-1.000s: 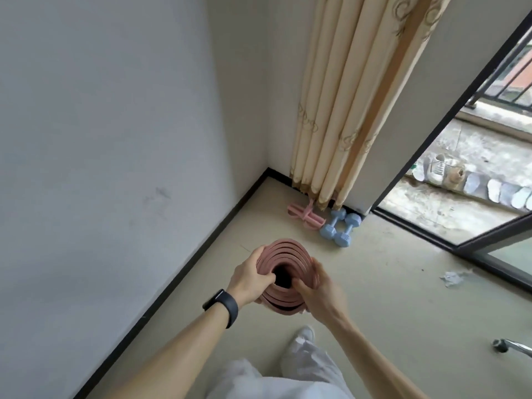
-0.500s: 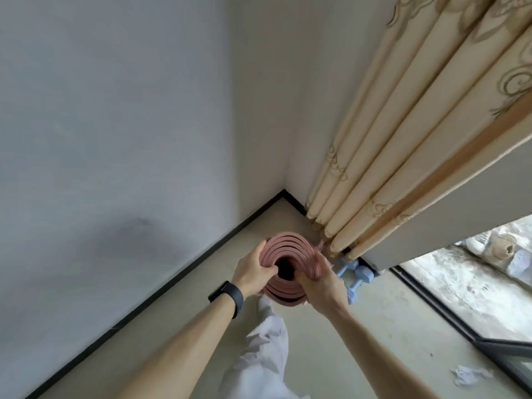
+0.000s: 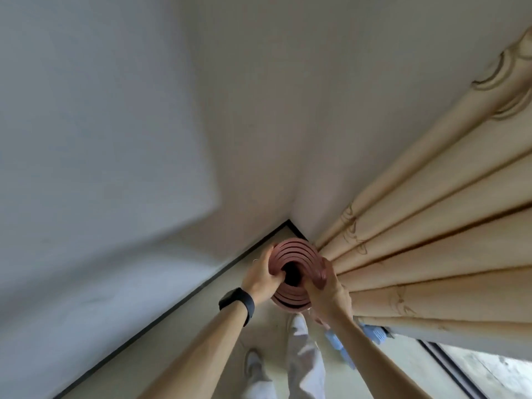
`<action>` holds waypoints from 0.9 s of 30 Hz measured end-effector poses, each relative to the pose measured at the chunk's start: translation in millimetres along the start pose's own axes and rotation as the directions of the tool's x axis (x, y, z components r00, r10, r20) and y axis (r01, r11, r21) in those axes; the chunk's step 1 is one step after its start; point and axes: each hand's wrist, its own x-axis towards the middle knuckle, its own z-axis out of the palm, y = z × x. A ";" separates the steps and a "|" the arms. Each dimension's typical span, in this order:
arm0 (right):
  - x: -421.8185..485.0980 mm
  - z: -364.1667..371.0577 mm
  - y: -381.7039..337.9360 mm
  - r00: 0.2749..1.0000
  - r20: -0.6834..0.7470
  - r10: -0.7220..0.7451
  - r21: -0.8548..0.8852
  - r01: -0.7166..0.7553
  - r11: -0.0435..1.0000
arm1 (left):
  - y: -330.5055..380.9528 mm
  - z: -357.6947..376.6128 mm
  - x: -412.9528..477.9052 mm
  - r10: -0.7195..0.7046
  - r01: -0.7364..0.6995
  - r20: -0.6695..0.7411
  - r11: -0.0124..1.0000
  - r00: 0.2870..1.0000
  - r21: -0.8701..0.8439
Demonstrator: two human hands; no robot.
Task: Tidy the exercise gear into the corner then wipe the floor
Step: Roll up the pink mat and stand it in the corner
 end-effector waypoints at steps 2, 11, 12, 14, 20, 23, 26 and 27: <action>44.6 2.8 -5.6 0.999 0.020 -0.025 0.013 0.025 1.000 | 8.2 -1.2 38.0 -0.016 0.016 -0.001 0.997 1.000 0.076; 221.2 40.9 -4.8 0.999 0.036 0.000 0.046 -0.002 0.999 | 41.7 -39.0 150.1 0.528 -0.275 0.146 0.175 0.836 0.945; 238.9 46.3 -2.7 0.999 0.030 0.027 0.059 -0.029 0.998 | 42.3 -41.5 167.2 0.568 -0.276 0.199 0.052 0.799 0.960; 269.6 58.0 4.8 0.994 0.032 0.102 0.070 -0.104 0.992 | 42.6 -44.8 197.8 0.594 -0.213 0.223 -0.089 0.773 0.973; 327.0 69.8 -16.8 0.991 0.056 0.126 0.001 -0.126 0.992 | 18.5 -66.0 258.5 0.635 0.043 0.081 -0.178 0.768 0.983; 333.5 72.9 -20.4 0.977 0.131 0.166 0.037 -0.172 0.984 | 10.1 -66.4 263.6 0.626 0.077 0.116 -0.273 0.771 0.959; 332.8 71.2 -20.2 0.989 0.070 0.128 0.066 -0.133 0.989 | 10.0 -63.6 261.2 0.618 0.070 0.115 -0.267 0.777 0.961; 332.7 68.8 -21.1 0.993 0.034 0.110 0.076 -0.113 0.991 | 9.6 -63.9 260.9 0.619 0.074 0.116 -0.273 0.777 0.959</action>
